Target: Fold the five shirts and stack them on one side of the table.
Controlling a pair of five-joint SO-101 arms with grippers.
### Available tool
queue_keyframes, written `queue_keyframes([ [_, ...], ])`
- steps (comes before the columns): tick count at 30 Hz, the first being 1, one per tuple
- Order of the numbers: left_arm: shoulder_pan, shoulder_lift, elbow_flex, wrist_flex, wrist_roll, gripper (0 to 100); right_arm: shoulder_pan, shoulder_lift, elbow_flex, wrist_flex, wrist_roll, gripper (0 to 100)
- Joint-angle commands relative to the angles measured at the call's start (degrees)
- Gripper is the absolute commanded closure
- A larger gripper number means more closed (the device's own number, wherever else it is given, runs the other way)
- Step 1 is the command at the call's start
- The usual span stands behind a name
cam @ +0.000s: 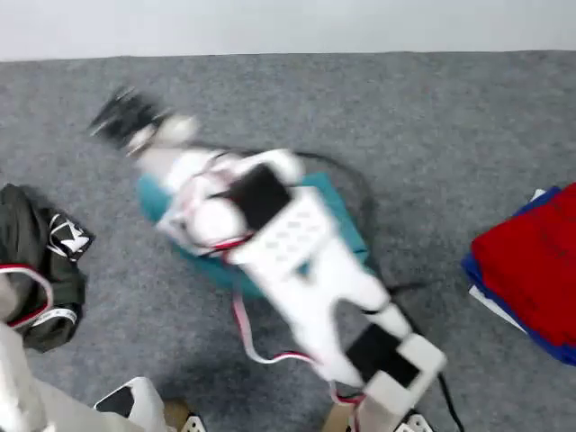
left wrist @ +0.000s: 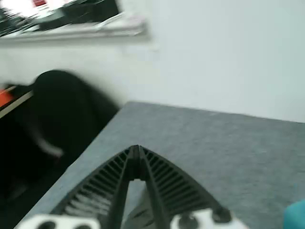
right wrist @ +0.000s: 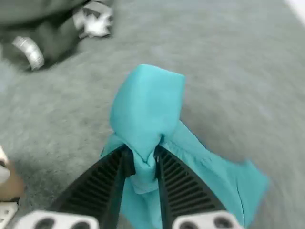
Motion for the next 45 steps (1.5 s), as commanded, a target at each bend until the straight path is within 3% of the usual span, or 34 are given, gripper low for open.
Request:
queue_keyframes([
  [1,-8.3,-3.3,3.1,1.0,-3.7,100,-2.8,4.1,-0.8,-2.5,3.7,94.4],
  [5,-12.1,-7.3,6.7,1.0,-7.1,100,-3.1,4.9,-1.0,1.2,3.6,74.1],
  [8,-13.2,-9.8,8.2,1.0,-7.6,100,-2.5,3.4,-2.3,4.6,2.1,67.7],
  [18,-13.2,-13.5,15.6,1.0,-7.1,100,7.1,-6.9,-0.3,9.5,2.3,67.8],
  [23,-13.2,-14.0,17.6,1.0,-7.1,100,12.4,-11.7,11.5,9.5,2.3,67.8],
  [31,-13.3,-13.9,19.4,1.0,-7.3,100,12.6,-21.1,36.0,9.5,2.6,67.9],
  [39,-16.0,-13.8,30.2,0.4,-7.2,100,12.8,-30.3,62.2,6.8,12.3,76.5],
  [45,-20.7,-14.0,40.3,-6.2,-7.2,100,12.7,-31.2,72.3,-2.1,16.9,76.4],
])
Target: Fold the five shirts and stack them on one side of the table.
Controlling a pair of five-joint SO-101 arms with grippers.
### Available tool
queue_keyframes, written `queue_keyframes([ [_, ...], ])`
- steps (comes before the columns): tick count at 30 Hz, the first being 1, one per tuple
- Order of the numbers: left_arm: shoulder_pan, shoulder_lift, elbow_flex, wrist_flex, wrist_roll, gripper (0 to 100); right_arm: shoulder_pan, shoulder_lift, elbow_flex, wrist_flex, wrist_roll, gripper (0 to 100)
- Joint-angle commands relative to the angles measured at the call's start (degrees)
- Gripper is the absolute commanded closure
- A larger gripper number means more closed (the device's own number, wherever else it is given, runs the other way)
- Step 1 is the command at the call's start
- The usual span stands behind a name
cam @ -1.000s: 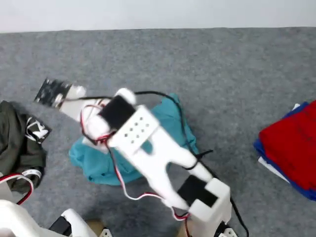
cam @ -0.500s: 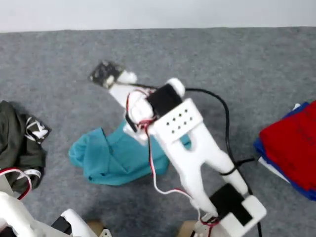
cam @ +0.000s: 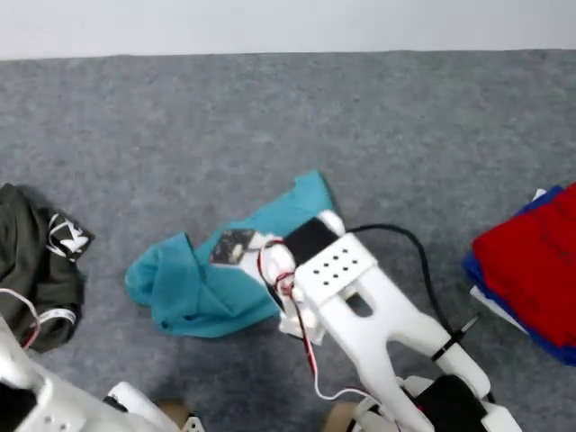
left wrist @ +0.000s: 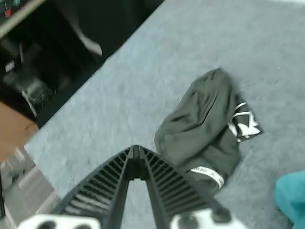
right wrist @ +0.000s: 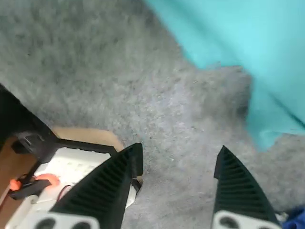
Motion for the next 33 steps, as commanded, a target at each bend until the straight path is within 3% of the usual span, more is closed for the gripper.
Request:
queue_keyframes([
  [1,-2.1,-0.4,3.5,-4.0,-0.2,100,0.7,-1.4,2.7,-5.8,2.7,76.4],
  [7,-2.9,-0.4,3.9,-4.6,-0.4,100,-0.7,6.5,2.1,-13.1,3.4,76.4],
  [25,-3.0,-0.4,3.8,-4.4,-0.6,100,-2.4,35.6,-19.8,-13.4,3.0,77.0],
  [30,-3.0,-0.4,3.8,-4.5,-0.6,100,-2.3,38.8,-22.9,-11.5,3.0,93.4],
  [33,-2.7,-0.4,3.7,-4.5,-0.6,100,-0.8,37.8,-25.5,-7.3,2.9,94.3],
])
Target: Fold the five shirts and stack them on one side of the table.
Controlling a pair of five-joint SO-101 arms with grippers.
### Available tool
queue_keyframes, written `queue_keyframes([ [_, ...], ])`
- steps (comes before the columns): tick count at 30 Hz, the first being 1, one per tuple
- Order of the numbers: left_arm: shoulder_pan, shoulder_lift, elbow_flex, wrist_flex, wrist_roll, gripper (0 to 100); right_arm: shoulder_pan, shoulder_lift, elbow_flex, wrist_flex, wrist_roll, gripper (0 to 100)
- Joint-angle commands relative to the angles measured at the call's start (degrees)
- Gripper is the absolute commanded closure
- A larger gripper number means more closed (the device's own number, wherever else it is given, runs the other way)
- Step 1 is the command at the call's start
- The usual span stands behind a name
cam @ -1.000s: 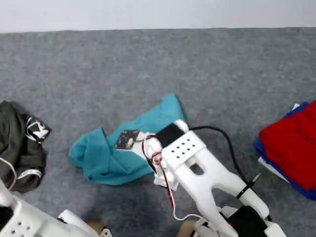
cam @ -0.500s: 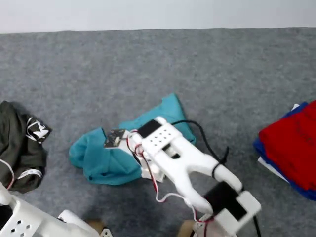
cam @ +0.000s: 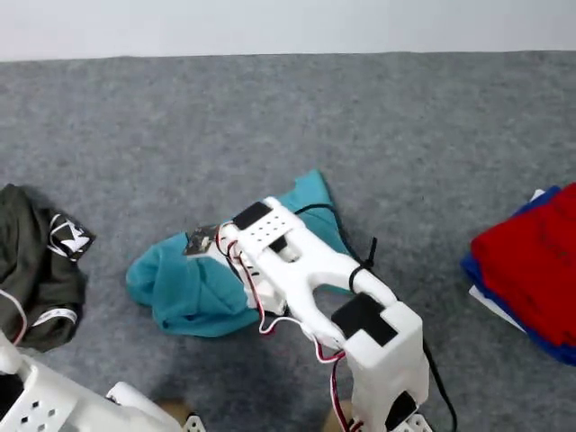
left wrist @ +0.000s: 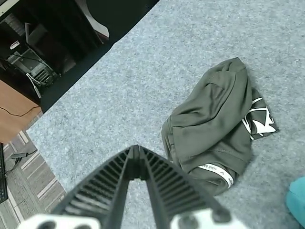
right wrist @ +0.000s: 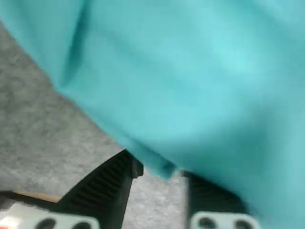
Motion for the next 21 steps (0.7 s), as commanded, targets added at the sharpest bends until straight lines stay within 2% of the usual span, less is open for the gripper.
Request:
queue_keyframes([
  [1,0.0,-0.5,-0.4,-1.2,-0.6,100,2.1,-1.5,-5.0,4.7,0.2,95.0],
  [4,0.0,-0.5,-2.2,-0.9,-0.6,100,4.2,-4.4,-9.1,9.3,0.2,98.8],
  [8,0.7,-0.4,-4.5,-1.2,-0.5,100,5.8,-10.3,-14.9,16.6,0.2,98.7],
  [17,13.1,0.1,-4.2,-0.9,-0.1,100,9.8,-30.9,-12.3,18.2,-2.8,98.8],
  [21,21.5,0.2,2.3,-1.1,0.0,100,13.2,-38.3,-5.3,18.2,-2.8,98.8],
])
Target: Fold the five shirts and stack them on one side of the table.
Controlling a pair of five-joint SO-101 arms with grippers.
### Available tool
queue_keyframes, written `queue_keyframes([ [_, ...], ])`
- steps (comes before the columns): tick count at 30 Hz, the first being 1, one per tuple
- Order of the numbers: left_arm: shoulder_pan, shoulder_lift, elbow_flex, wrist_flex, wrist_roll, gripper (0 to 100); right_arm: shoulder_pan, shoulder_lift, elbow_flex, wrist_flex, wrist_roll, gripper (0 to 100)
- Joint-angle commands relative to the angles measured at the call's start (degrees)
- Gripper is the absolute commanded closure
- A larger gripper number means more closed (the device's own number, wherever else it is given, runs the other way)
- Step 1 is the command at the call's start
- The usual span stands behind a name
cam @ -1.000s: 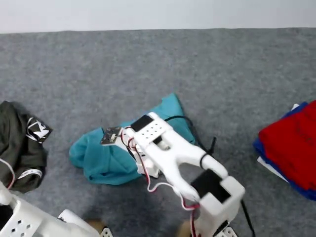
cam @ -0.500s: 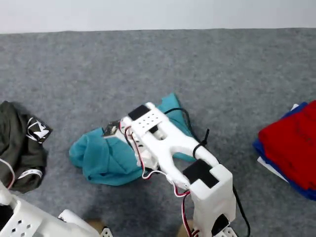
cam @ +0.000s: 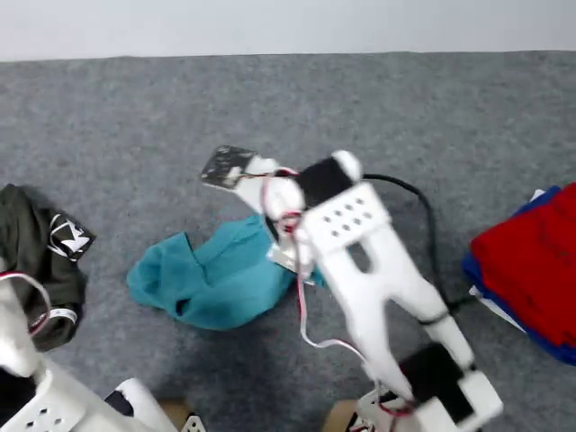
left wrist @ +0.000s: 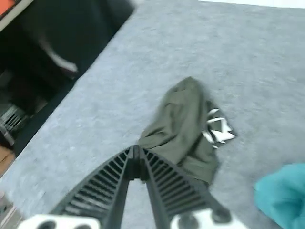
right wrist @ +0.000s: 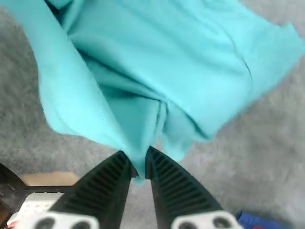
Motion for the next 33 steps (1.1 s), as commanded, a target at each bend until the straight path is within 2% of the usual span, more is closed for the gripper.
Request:
queue_keyframes([
  [1,9.1,0.5,6.3,-1.3,0.0,99,2.9,-8.2,4.7,2.3,-0.8,98.8],
  [4,18.5,1.8,14.8,-2.6,0.0,97,3.2,-11.7,9.8,2.3,-1.1,98.8],
  [7,24.9,7.1,19.2,-5.1,0.0,97,3.2,-13.6,13.5,2.2,-4.0,98.8],
  [13,30.7,26.4,17.5,-8.8,0.0,97,3.0,-15.8,18.2,2.0,-7.6,98.8],
  [18,32.5,45.0,7.0,-8.0,-0.1,92,2.8,-15.9,20.9,1.9,-8.3,98.8],
  [24,32.8,64.3,-11.6,-1.3,-0.2,85,2.9,-15.9,22.6,1.9,-8.1,98.8],
  [29,34.7,76.0,-26.9,4.7,-0.4,82,2.9,-15.8,22.6,1.0,-8.0,98.8],
  [33,38.1,84.3,-35.0,5.6,-0.4,82,2.9,-15.5,22.6,0.3,-8.1,98.8],
])
